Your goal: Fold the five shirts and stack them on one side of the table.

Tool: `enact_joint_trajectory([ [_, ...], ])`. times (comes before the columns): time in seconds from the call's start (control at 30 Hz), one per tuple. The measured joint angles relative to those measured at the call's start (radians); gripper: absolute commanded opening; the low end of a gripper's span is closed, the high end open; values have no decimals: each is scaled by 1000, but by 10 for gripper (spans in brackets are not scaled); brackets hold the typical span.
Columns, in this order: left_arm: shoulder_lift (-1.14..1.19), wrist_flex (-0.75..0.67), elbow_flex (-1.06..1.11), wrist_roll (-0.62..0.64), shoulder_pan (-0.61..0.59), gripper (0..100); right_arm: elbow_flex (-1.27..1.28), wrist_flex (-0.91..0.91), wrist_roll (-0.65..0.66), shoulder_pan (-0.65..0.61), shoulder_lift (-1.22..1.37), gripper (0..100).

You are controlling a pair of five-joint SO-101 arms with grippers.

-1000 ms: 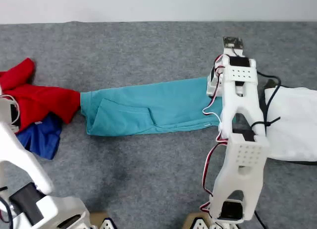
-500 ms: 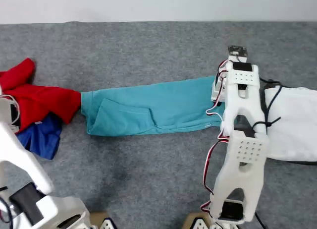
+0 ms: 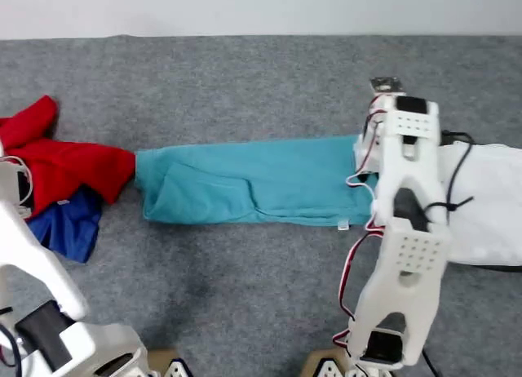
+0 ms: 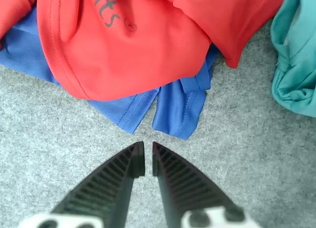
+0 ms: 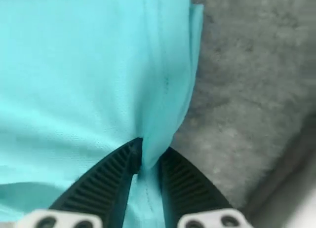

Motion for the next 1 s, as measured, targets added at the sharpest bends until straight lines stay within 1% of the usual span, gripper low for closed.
enact_joint_trajectory([
  [0.27, 0, 0, 0, 0, 8, 39, -15, 9, 210, 146, -72, 10],
  [0.37, 0, 0, 0, 0, 35, 39, -48, 31, 265, 167, -87, 10],
  [0.47, 0, 0, 0, 0, 64, 39, -52, 91, 307, 153, -118, 10],
  [0.57, 0, 0, 0, 0, 77, 39, -52, 169, 334, 91, -163, 10],
  [0.73, 0, 0, 0, 0, 78, 39, -52, 269, 338, -77, -242, 10],
  [1.0, 0, 0, 0, 0, 78, 37, -52, 275, 328, -356, -331, 10],
])
